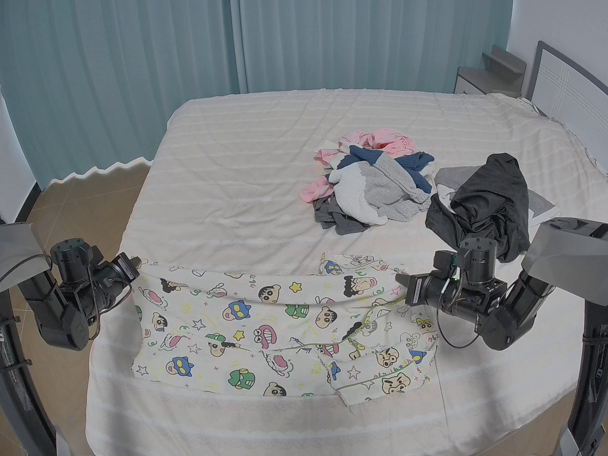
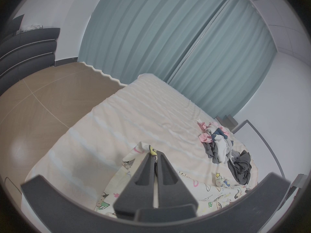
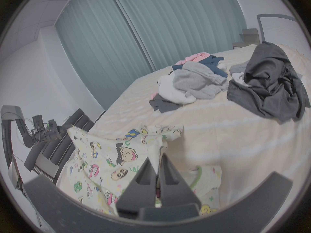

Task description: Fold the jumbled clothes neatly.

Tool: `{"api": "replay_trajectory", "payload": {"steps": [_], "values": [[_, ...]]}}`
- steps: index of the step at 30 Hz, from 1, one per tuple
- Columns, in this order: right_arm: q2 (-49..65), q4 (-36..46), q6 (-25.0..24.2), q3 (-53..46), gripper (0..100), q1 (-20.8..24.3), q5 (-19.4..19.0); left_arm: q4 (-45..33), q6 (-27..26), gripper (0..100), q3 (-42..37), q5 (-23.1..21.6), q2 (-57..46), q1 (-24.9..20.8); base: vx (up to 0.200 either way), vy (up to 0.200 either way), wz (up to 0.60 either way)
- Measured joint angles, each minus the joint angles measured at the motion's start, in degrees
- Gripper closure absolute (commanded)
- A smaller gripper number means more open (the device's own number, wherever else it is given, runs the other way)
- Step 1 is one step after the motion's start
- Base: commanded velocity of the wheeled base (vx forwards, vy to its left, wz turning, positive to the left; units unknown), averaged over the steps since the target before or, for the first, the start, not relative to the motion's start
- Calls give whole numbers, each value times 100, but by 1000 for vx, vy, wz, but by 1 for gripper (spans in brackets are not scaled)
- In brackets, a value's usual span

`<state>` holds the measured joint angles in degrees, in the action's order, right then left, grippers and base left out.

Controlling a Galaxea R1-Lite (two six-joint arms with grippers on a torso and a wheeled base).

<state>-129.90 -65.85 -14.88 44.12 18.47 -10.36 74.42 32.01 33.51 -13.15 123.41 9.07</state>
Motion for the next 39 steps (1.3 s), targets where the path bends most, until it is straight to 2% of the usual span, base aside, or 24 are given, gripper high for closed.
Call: {"api": "replay_trajectory", "payload": {"steps": [11, 18, 32, 33, 35, 36, 39], "values": [[-118, -1289, 279, -1281, 100, 95, 13, 697, -5, 100, -848, -26, 20, 77, 0, 0, 0], [-466, -2091, 514, -1942, 100, 134, 21, 1448, -13, 100, -1362, -28, 378, 79, 0, 0, 0], [-970, -2205, 550, -2177, 100, 167, 84, 1458, 9, 100, -1707, -127, 909, 49, 0, 0, 0], [-974, -2205, 542, -2177, 0, 167, 87, 1458, 11, 100, -1707, -127, 923, 49, 0, 0, 0], [-984, -2205, 539, -2188, 0, 167, 84, 1458, 9, 100, -1707, -132, 940, 49, 0, 0, 0], [-987, -2203, 539, -2196, 0, 171, 84, 1458, 6, 0, -1707, -129, 947, 49, 0, 0, 0], [-981, -2206, 532, -2216, 0, 171, 73, 1458, 6, 0, -1705, -127, 959, 49, 0, 0, 0]]}}
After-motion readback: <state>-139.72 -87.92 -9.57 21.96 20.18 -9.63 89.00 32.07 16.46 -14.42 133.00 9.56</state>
